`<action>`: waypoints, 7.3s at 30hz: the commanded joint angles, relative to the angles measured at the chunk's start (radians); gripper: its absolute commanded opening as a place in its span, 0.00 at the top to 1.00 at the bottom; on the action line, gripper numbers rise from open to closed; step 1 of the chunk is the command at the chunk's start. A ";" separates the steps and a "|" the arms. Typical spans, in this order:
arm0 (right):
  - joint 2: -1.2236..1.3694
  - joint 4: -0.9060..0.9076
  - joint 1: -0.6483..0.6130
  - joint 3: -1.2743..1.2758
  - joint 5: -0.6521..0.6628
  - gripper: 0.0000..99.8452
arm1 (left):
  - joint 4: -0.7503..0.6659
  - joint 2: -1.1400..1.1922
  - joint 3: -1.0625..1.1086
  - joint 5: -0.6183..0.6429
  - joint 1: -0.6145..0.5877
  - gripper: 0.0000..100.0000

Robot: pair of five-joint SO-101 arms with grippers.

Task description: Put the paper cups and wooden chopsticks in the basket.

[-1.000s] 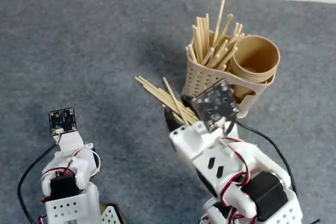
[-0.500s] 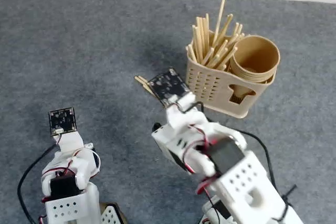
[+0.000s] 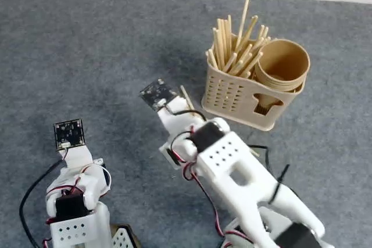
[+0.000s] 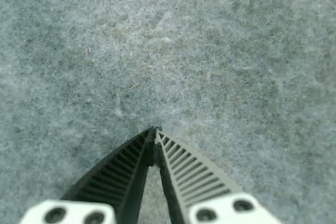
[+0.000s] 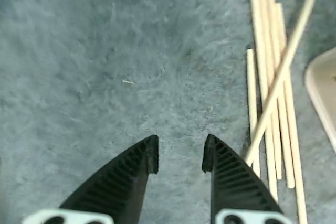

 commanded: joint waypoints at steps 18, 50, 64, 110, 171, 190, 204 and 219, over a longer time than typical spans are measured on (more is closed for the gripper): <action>0.334 -0.269 0.246 -0.018 0.035 0.85 | 0.008 -0.012 0.019 0.000 0.024 0.99; 0.209 -0.134 0.182 -0.012 0.118 0.99 | 0.008 -0.012 0.019 0.000 0.024 0.99; -0.173 -0.140 0.136 0.113 0.115 0.99 | 0.008 -0.012 0.019 0.000 0.024 0.99; 0.263 -0.295 0.174 -0.127 0.009 0.91 | 0.008 -0.012 0.019 0.000 0.024 0.99; -0.475 -0.203 0.140 0.191 -0.110 1.00 | 0.008 -0.012 0.019 0.000 0.024 0.99; -0.928 -0.318 0.148 0.217 -0.181 1.00 | 0.008 -0.012 0.019 0.000 0.024 0.99; -0.946 -0.860 0.346 0.257 -0.181 1.00 | 0.008 -0.012 0.019 0.000 0.024 0.99; -0.641 -1.300 0.615 0.298 -0.181 1.00 | 0.008 -0.012 0.019 0.000 0.024 0.99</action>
